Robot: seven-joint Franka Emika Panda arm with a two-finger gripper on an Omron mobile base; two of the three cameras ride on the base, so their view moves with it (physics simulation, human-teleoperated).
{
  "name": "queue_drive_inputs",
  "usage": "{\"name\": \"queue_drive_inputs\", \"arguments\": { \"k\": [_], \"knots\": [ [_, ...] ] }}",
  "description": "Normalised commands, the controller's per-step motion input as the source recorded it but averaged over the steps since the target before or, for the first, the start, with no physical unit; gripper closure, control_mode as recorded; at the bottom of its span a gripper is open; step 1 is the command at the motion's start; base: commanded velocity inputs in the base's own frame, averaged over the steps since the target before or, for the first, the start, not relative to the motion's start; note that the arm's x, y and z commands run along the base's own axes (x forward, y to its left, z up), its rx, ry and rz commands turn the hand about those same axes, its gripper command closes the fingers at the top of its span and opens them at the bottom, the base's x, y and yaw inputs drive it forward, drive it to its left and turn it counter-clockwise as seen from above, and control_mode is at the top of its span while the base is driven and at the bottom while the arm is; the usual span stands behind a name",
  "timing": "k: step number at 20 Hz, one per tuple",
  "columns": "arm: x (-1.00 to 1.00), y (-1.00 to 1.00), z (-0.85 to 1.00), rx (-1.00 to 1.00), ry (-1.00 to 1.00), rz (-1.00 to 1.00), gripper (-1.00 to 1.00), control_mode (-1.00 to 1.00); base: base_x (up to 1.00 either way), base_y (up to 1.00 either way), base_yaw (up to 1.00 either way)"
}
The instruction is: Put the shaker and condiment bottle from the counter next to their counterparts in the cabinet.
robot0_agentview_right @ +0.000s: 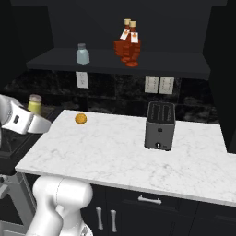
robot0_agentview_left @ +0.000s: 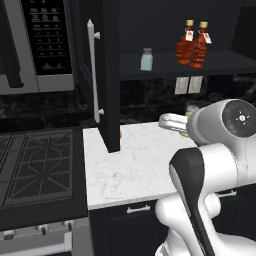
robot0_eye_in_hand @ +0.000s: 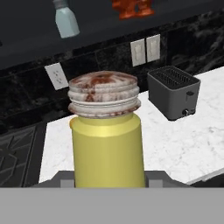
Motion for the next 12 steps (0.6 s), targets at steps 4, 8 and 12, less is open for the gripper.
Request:
{"name": "queue_drive_inputs", "arguments": {
  "k": [4, 8, 12],
  "knots": [
    [0.23, 0.00, 0.16, -0.07, 0.01, 0.21, 1.00, -1.00, 0.00, 0.00, 0.00],
    [0.04, 0.00, 0.29, -0.15, 0.00, 0.17, 1.00, -1.00, 0.00, 0.00, 0.00],
    [-0.11, 0.00, 0.33, -0.23, -0.13, 0.09, 1.00, -1.00, 0.00, 0.00, 0.00]
  ]
}}
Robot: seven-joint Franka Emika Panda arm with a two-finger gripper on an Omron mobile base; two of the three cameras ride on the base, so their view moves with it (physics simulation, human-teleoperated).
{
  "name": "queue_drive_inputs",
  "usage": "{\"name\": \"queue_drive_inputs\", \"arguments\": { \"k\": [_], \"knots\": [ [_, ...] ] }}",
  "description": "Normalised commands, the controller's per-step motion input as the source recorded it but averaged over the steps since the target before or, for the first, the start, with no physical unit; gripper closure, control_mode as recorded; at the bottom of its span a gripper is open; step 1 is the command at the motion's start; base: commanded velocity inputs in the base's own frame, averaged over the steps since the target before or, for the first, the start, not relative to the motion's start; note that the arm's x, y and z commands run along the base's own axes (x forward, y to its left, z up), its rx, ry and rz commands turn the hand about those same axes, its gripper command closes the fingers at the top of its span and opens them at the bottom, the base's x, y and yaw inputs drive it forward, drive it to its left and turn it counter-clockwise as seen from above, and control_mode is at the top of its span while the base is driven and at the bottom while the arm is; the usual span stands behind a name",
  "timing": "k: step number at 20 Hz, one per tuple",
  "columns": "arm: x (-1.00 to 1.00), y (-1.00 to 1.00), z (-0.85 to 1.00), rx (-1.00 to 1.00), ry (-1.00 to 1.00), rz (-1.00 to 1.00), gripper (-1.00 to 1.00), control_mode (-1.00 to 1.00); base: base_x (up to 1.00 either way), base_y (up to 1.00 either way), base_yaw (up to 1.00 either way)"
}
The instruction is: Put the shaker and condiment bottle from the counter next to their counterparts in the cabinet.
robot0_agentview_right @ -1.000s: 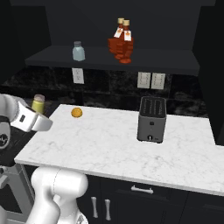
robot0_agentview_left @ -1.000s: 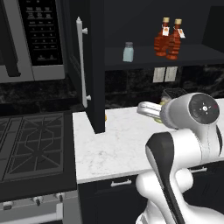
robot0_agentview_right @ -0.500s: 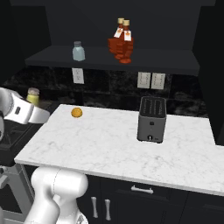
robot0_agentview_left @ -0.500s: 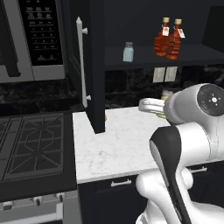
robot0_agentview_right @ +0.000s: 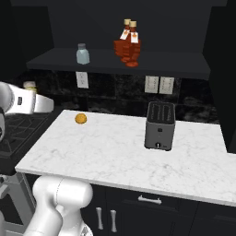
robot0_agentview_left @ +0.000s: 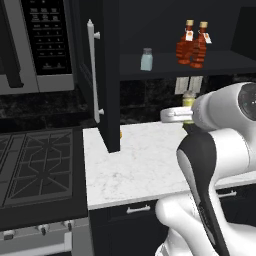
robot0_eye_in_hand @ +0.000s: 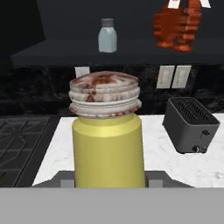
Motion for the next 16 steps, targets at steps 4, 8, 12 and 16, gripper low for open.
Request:
{"name": "queue_drive_inputs", "arguments": {
  "k": [4, 8, 12, 16],
  "knots": [
    [-0.03, 0.00, 0.45, -0.20, -0.18, 0.07, 1.00, -1.00, 0.00, 0.00, 0.00],
    [-0.01, -0.01, 0.64, -0.13, -0.15, 0.15, 1.00, -1.00, 0.00, 0.00, 0.00],
    [0.00, -0.04, 0.64, -0.09, -0.13, 0.21, 1.00, -1.00, 0.00, 0.00, 0.00],
    [0.00, -0.02, 0.37, -0.03, -0.04, 0.19, 1.00, -1.00, 0.00, 0.00, 0.00]
  ]
}}
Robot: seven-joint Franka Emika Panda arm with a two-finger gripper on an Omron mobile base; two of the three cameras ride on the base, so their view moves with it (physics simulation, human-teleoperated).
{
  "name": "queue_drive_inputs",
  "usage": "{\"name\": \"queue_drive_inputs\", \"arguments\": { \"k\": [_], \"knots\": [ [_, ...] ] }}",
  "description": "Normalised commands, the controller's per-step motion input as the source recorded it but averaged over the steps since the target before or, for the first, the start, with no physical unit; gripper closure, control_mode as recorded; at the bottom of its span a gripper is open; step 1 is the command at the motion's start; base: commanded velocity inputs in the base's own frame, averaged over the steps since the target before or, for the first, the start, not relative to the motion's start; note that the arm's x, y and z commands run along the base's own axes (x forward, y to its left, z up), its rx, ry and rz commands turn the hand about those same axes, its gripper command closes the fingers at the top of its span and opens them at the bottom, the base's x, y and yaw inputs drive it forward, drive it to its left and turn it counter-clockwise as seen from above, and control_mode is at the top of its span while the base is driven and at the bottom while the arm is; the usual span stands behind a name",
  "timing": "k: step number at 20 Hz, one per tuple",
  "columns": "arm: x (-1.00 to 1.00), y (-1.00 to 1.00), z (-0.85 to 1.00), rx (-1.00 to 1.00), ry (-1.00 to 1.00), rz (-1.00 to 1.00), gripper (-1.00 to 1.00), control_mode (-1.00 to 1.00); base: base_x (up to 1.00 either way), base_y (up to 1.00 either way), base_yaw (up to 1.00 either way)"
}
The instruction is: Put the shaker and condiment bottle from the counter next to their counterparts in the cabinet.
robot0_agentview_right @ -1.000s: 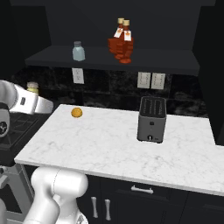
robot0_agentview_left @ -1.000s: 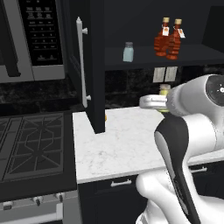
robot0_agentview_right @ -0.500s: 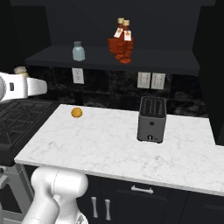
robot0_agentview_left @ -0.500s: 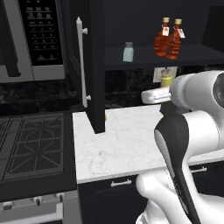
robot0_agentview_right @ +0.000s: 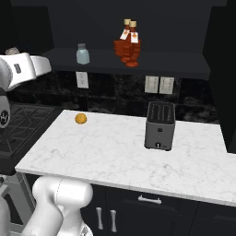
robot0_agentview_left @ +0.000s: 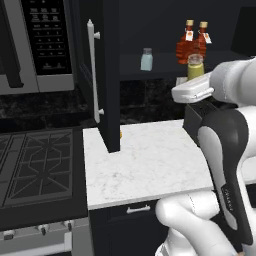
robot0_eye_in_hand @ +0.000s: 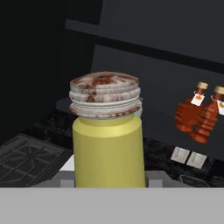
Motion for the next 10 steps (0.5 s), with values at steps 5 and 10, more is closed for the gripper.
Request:
{"name": "queue_drive_inputs", "arguments": {
  "k": [5, 10],
  "knots": [
    [0.46, 0.06, -0.25, -0.01, 0.04, -0.05, 1.00, -1.00, 0.00, 0.00, 0.00],
    [0.67, 0.00, -0.06, 0.00, 0.00, -0.12, 1.00, -1.00, 0.00, 0.00, 0.00]
  ]
}}
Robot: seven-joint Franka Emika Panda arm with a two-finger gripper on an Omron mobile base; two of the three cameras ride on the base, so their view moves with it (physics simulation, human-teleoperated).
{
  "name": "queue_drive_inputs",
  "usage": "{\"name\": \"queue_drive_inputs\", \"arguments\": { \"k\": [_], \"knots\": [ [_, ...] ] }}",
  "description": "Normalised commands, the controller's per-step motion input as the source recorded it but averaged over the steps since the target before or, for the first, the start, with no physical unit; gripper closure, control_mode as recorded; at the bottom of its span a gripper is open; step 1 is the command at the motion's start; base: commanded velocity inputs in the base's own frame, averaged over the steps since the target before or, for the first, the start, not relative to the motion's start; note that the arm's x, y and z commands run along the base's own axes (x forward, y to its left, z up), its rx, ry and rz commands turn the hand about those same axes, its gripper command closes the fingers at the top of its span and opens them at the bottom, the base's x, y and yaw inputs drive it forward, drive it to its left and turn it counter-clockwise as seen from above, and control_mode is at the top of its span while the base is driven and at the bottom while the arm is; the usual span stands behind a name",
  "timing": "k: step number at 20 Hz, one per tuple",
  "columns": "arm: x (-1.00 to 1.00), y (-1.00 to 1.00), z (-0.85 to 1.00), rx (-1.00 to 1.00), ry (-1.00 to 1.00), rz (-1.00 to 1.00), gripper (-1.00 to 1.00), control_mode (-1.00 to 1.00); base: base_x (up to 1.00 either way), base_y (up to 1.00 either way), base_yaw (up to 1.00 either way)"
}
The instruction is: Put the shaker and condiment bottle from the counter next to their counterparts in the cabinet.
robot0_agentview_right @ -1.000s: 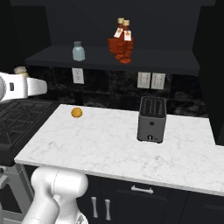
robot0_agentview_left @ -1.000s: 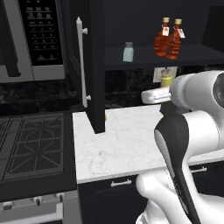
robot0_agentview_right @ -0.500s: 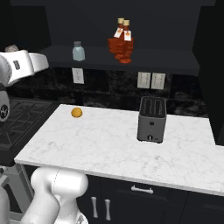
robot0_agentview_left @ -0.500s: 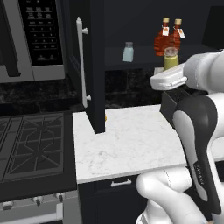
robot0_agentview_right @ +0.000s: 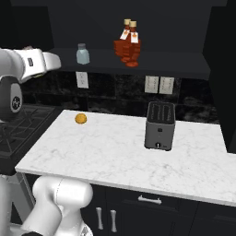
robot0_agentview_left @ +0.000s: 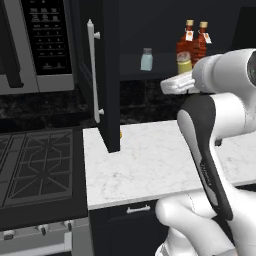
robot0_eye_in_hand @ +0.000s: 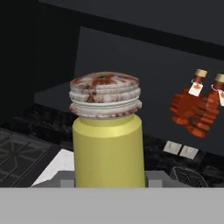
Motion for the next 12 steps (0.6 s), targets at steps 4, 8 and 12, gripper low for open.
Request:
{"name": "queue_drive_inputs", "arguments": {
  "k": [4, 8, 12],
  "knots": [
    [0.45, 0.02, 0.00, 0.00, -0.03, -0.09, 1.00, -1.00, 0.00, 0.00, 0.00],
    [0.36, 0.17, -0.05, 0.00, -0.04, -0.08, 1.00, -1.00, 0.00, 0.00, 0.00],
    [0.60, 0.15, -0.01, 0.01, 0.00, 0.00, 1.00, -1.00, 0.00, 0.00, 0.00]
  ]
}}
